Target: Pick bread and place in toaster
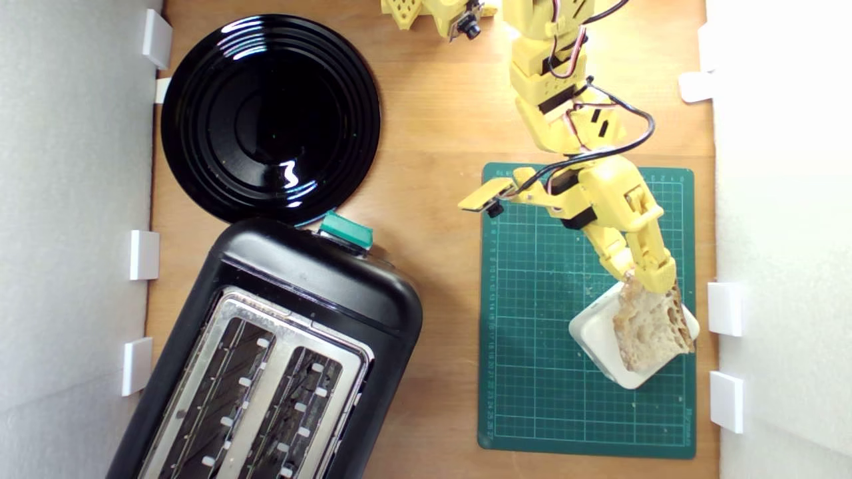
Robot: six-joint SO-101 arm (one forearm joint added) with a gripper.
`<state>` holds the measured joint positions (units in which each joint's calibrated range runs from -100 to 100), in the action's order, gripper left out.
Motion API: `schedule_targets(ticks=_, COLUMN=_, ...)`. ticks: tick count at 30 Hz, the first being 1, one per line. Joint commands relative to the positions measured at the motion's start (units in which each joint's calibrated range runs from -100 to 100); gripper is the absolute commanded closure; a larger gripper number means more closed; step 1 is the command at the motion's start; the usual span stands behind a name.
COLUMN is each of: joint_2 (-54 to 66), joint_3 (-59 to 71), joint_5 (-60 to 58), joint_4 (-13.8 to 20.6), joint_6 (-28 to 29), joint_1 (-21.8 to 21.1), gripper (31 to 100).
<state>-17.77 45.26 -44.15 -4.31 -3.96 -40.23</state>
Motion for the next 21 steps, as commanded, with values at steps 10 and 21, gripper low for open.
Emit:
schedule_targets(ticks=10, joint_2=39.23, joint_3=-1.37, joint_5=25.47, joint_4=0.05, joint_6=-5.38, joint_1=6.71, gripper=70.1)
schedule_targets(ticks=21, joint_2=49.46, joint_3=-1.18, joint_5=30.76, joint_4=-0.22, joint_6=-18.98, joint_1=16.05, gripper=70.5)
